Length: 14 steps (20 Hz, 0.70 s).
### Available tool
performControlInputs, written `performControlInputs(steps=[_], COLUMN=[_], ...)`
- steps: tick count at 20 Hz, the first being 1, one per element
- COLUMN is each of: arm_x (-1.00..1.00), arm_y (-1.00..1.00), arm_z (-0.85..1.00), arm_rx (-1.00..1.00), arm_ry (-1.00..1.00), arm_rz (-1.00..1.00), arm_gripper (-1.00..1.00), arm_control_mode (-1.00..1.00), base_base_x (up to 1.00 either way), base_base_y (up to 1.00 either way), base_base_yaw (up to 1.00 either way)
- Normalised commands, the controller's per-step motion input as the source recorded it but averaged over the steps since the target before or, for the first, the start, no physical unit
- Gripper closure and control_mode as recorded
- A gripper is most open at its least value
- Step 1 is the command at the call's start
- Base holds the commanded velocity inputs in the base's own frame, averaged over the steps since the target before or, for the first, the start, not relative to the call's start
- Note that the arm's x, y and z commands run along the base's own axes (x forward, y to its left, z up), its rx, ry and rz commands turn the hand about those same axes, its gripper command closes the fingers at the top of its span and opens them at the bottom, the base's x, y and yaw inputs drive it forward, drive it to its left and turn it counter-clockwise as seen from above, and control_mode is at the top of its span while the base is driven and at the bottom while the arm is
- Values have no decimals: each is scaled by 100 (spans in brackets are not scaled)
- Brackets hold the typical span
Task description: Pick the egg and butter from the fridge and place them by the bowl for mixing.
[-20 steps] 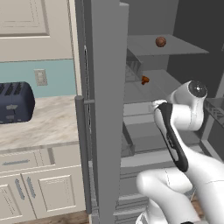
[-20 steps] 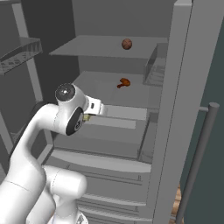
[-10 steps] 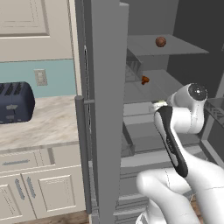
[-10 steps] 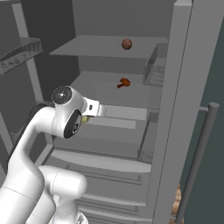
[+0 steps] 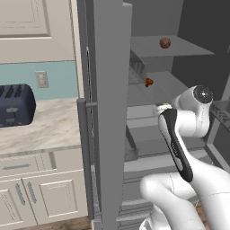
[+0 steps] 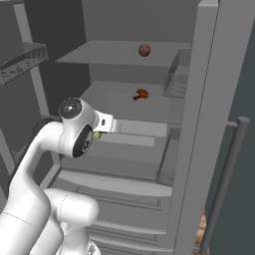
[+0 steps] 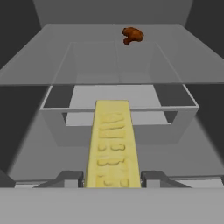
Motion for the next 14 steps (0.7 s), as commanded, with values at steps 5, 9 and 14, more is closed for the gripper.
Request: performControlInputs(steps=[5, 9, 14], arm_x=[0, 0, 0], arm_y=[0, 0, 0], arm_z=[0, 0, 0], arm_rx=[0, 0, 0], arm_ry=[0, 0, 0], arm_rz=[0, 0, 0], arm_gripper=[100, 100, 100], arm_control_mode=[100, 100, 100], base_base_x=[-35, -68, -66], base_base_y=[0, 0, 0], base_base_yaw=[0, 0, 0])
